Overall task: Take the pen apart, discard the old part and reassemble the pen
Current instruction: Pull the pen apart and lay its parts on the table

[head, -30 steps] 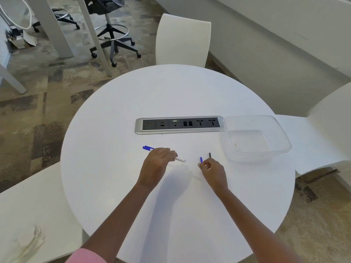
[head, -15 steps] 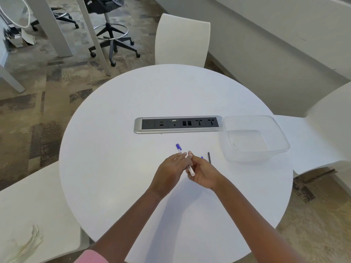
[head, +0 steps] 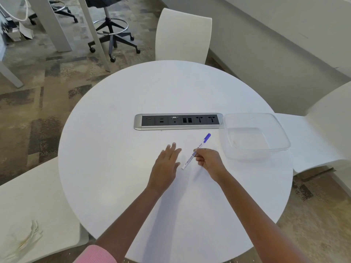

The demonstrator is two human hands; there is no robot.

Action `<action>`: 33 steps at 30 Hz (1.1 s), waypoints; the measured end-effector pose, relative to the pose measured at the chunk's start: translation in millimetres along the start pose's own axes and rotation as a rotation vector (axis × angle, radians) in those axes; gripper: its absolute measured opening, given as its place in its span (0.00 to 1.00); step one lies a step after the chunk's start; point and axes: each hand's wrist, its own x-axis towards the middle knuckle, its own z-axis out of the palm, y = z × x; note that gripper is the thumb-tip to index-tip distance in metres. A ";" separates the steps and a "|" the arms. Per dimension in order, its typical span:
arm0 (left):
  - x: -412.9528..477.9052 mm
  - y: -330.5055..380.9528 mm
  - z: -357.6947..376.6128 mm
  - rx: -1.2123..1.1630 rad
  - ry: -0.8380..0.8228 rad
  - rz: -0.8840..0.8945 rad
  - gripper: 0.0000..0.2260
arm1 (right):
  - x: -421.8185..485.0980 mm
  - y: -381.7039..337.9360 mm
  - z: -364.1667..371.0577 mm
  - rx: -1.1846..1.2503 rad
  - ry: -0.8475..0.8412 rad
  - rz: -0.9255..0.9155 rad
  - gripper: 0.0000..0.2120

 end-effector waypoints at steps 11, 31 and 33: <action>-5.0 -35.0 30.1 0.292 -0.223 -0.290 0.27 | -2.3 9.0 7.0 -0.565 0.214 -0.500 0.08; -14.6 -48.1 48.0 0.151 -0.059 -0.260 0.24 | -13.5 21.7 17.0 -0.814 0.177 -0.799 0.07; -15.2 -49.0 48.8 0.170 -0.049 -0.266 0.24 | -16.2 22.0 16.6 -0.821 0.182 -0.839 0.06</action>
